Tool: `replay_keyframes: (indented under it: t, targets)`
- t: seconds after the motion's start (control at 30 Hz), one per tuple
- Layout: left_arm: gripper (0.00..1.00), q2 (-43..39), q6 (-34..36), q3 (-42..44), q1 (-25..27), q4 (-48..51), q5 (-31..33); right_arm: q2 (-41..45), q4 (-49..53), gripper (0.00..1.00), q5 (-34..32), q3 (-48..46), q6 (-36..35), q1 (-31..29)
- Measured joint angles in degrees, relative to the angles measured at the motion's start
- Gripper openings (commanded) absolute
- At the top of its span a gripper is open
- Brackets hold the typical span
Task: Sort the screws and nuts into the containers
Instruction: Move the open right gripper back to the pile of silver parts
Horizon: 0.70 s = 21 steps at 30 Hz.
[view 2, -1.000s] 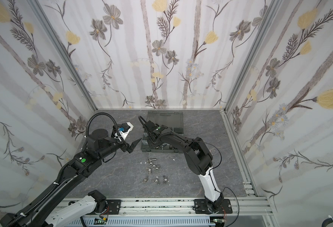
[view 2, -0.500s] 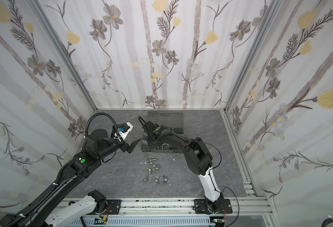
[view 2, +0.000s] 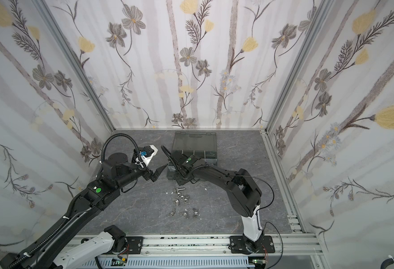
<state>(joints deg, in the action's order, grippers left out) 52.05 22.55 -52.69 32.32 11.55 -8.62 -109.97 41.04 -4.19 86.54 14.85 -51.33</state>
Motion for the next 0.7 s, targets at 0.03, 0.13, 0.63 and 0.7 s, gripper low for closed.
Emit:
replay_keyframes:
  t: [0.03,0.13,0.63,0.7]
  targets:
    - [1.0,0.07,0.0,0.0,0.0,0.0,-0.02,0.5,-0.31,0.33,0.44,-1.03,-0.02,-0.42]
    - [1.0,0.13,-0.02,0.0,0.0,-0.02,-0.04,0.63,-0.96,0.34,2.45,-3.43,-0.55,-1.68]
    - [1.0,-0.81,-0.04,0.46,0.0,-0.17,-0.33,-3.5,-7.1,0.35,4.24,-4.13,-12.46,-3.04]
    - [1.0,-0.96,-0.07,0.55,0.0,-0.17,-0.33,-4.24,-7.17,0.36,3.8,-3.87,-13.51,-3.04]
